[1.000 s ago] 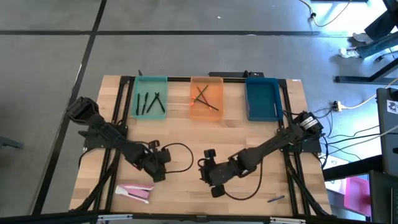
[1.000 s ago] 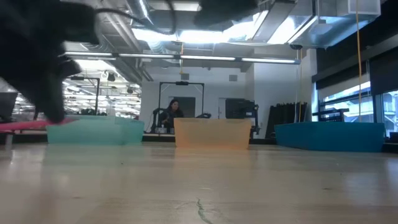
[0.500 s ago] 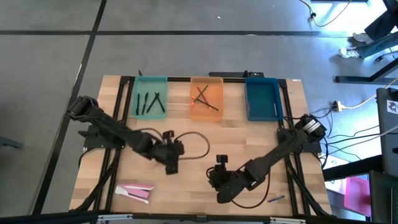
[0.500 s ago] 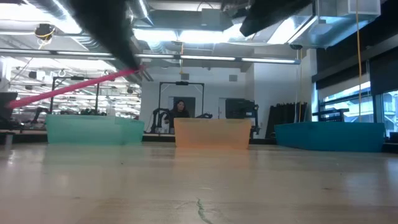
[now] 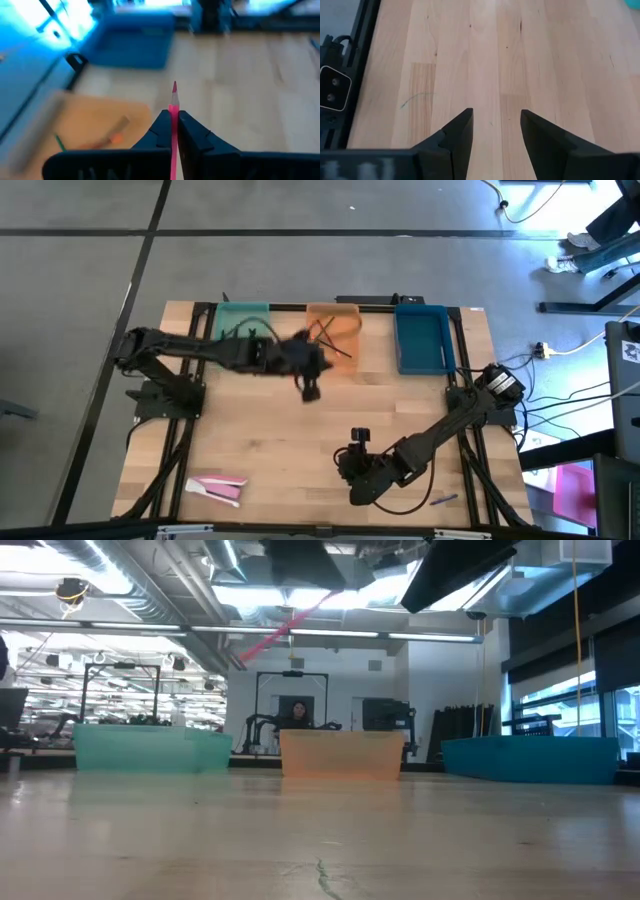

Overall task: Sort crayons/erasers/pens/pencils in bins
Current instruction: Put the pink pencil into the orange bin

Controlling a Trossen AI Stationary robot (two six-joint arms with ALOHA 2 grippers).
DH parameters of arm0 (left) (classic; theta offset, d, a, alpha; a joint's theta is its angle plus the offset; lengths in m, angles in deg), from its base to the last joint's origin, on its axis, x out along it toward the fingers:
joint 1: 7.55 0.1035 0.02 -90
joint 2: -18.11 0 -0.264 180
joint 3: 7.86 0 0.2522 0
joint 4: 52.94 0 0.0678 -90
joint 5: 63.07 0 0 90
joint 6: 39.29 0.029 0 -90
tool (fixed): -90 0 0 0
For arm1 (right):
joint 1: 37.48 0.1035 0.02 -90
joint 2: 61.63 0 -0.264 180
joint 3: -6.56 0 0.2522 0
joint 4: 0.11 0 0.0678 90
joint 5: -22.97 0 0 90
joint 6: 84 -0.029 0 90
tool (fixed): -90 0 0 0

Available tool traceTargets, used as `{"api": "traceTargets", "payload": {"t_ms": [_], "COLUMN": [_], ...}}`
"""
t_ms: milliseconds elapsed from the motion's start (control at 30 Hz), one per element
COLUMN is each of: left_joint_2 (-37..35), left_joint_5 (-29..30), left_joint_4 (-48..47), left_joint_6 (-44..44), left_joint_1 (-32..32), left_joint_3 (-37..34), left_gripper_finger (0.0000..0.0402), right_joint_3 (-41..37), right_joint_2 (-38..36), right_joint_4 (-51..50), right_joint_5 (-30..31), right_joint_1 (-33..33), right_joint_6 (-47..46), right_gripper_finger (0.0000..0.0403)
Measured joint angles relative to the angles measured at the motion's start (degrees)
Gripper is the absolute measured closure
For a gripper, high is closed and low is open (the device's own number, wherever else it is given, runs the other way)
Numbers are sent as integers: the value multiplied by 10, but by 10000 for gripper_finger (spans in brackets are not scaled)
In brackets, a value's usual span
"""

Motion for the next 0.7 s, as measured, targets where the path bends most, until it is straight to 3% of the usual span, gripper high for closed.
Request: {"api": "traceTargets", "payload": {"t_ms": [267,400,700], "left_joint_2": [14,49,147], "left_joint_5": [-74,-116,-127], "left_joint_4": [119,174,237], "left_joint_6": [39,46,48], "left_joint_1": [132,175,226], "left_joint_3": [2,2,2], "left_gripper_finger": [400,400,400], "right_joint_3": [0,0,0], "right_joint_2": [0,0,0], "right_joint_4": [1,0,-15], "right_joint_5": [3,47,150], "right_joint_1": [0,0,0], "right_joint_6": [0,0,1], "right_gripper_finger": [234,234,234]}}
